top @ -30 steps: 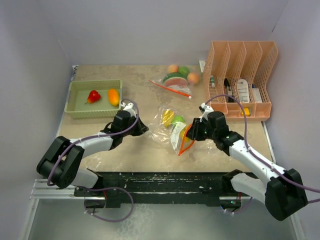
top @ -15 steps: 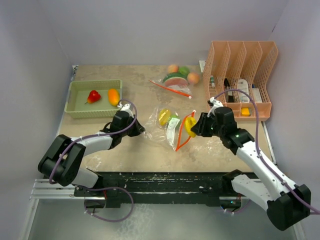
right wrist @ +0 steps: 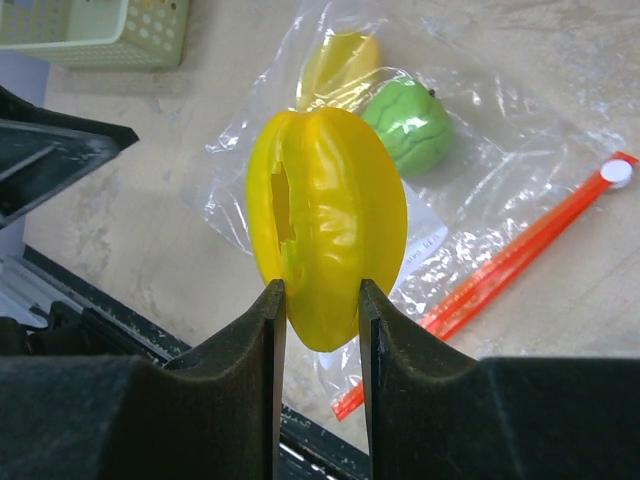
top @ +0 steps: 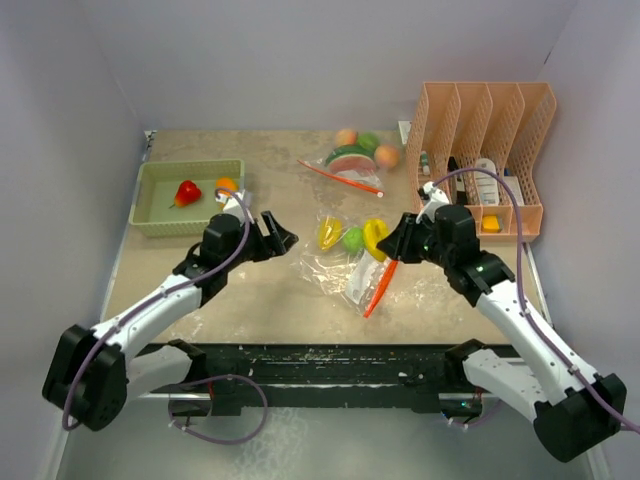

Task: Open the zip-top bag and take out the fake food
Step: Pick up the fake fruit from the zipper food storage bag.

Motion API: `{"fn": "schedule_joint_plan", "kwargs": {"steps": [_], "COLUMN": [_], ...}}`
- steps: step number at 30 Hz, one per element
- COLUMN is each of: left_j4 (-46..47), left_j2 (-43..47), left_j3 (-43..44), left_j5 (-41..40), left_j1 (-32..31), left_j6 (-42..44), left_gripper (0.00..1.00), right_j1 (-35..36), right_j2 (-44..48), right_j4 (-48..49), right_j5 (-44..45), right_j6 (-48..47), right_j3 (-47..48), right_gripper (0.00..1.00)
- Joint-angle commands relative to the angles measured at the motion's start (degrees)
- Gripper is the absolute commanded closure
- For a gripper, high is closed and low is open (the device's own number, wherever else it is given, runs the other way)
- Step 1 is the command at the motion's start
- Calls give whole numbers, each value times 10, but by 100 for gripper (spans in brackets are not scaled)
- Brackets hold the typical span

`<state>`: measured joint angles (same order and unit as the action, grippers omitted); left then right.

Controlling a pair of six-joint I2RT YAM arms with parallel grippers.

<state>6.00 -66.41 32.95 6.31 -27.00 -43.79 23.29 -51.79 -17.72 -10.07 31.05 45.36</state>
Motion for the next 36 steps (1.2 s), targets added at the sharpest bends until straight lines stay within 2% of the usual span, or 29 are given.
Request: {"fn": "schedule_joint_plan", "kwargs": {"steps": [1, 4, 7, 11, 15, 25, 28, 36], "left_j4": [3, 49, 123, 209, 208, 275, 322, 372], "left_j2": [69, 68, 27, -31, -73, -88, -101, -98], "left_j3": [30, 27, 18, 30, 81, 84, 70, 54], "left_j5": [26, 72, 104, 82, 68, 63, 71, 62], "left_j1": [1, 1, -19, -85, -133, -136, -136, -136], "left_j6": [-6, -23, -46, -49, -16, -15, -29, -42], "left_gripper": [15, 14, 14, 13, 9, 6, 6, 27], "right_j1": [-1, 5, 26, 54, 67, 73, 73, 73], "right_j2": [-23, -49, -69, -93, -101, -90, -87, -98], "right_j4": [100, 153, 191, 219, 229, 247, 270, 299], "right_j5": [-54, -90, -94, -94, -102, -129, -152, -192], "right_j6": [11, 36, 55, 70, 79, 94, 103, 104], "right_j3": [-2, -14, -14, 0, 10, -12, -20, -25], "right_gripper": [77, 77, 77, 77, 76, 75, 75, 75]}}
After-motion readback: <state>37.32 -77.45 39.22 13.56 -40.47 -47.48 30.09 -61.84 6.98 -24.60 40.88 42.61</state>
